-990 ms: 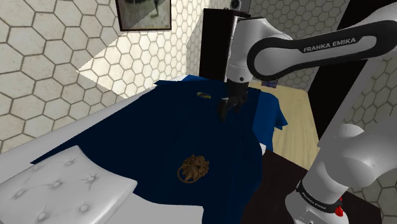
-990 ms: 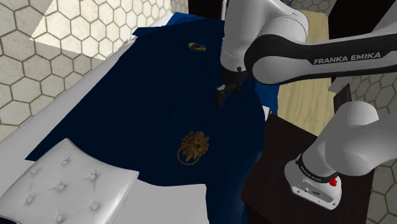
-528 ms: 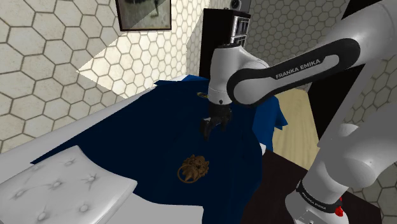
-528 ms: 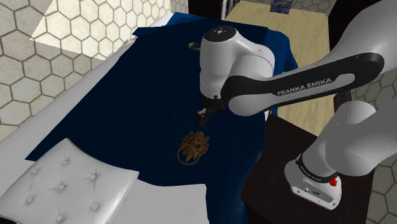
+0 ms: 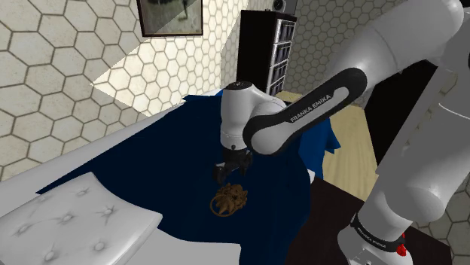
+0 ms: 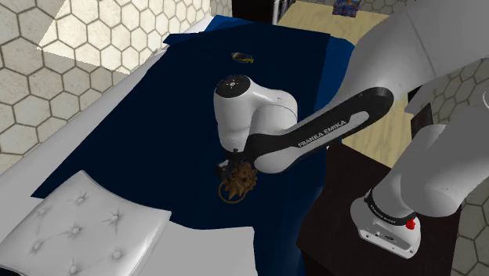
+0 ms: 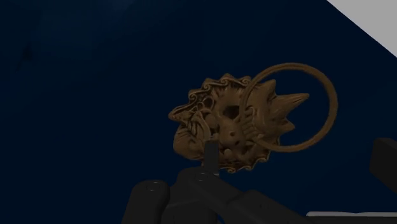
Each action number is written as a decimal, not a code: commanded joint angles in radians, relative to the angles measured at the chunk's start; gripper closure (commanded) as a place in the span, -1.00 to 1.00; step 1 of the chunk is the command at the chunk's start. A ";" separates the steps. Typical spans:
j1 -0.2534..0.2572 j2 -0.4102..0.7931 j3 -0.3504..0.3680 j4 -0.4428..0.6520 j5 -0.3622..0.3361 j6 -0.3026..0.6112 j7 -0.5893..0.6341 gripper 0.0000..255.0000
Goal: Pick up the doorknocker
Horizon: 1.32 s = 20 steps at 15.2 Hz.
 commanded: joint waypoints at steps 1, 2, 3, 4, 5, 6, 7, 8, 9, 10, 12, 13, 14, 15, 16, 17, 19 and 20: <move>0.004 0.081 0.019 0.029 -0.043 0.039 0.067 -1.00; 0.009 0.124 0.024 0.049 -0.070 0.055 0.101 -1.00; 0.016 0.167 0.027 0.070 -0.098 0.069 0.135 -1.00; 0.025 0.211 0.026 0.092 -0.126 0.082 0.169 -1.00; 0.037 0.254 0.023 0.116 -0.153 0.093 0.202 -1.00; 0.050 0.297 0.018 0.141 -0.180 0.102 0.234 -1.00; 0.065 0.339 0.012 0.168 -0.206 0.110 0.264 -1.00; 0.071 0.350 0.008 0.175 -0.212 0.112 0.271 -1.00; 0.075 0.362 0.003 0.174 -0.221 0.123 0.278 -1.00; 0.078 0.373 -0.001 0.174 -0.230 0.134 0.284 -1.00; 0.085 0.397 -0.011 0.173 -0.249 0.156 0.298 -1.00; 0.088 0.409 -0.016 0.173 -0.258 0.166 0.305 -1.00; 0.092 0.421 -0.022 0.174 -0.268 0.177 0.311 -1.00; 0.099 0.440 -0.030 0.175 -0.283 0.193 0.322 -1.00; 0.099 0.440 -0.031 0.175 -0.283 0.193 0.322 -1.00; 0.099 0.440 -0.031 0.174 -0.283 0.193 0.322 -1.00; 0.100 0.441 -0.030 0.176 -0.283 0.192 0.323 1.00; 0.100 0.440 -0.030 0.176 -0.283 0.192 0.323 1.00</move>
